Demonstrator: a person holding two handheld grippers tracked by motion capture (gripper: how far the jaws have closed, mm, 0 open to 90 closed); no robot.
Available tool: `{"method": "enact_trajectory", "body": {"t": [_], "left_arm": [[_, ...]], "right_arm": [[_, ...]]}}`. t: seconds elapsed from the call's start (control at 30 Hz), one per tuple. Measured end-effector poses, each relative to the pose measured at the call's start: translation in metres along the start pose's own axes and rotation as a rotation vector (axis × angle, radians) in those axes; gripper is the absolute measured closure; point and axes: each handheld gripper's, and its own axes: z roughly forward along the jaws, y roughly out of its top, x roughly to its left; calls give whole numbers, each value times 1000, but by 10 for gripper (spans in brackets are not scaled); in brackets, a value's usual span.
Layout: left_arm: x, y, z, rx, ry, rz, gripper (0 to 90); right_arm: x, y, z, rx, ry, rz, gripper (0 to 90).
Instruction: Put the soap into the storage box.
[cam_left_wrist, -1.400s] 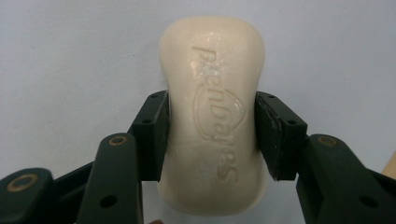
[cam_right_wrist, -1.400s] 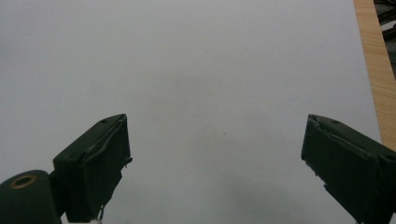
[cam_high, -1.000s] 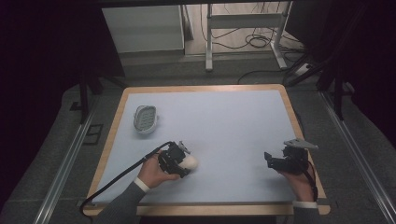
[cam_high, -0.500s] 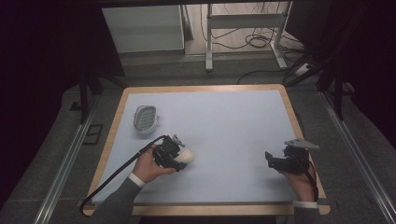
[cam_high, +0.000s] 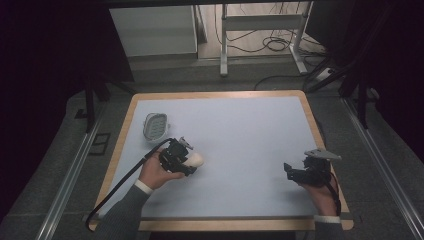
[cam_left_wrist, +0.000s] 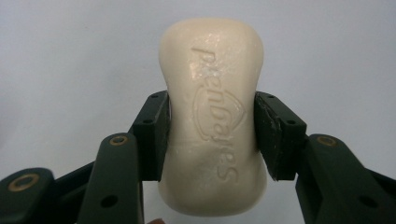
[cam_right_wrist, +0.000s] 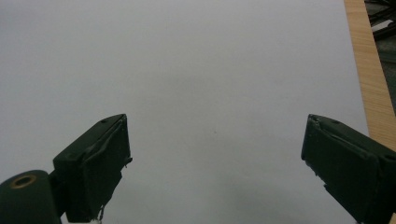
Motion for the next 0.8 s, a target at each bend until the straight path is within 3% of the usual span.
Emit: {"method": "enact_trajectory", "body": {"t": [0.8], "left_arm": [[18, 8, -12, -12, 22, -24, 494]], "right_arm": [[-1, -1, 1, 11, 0, -2, 76]]}}
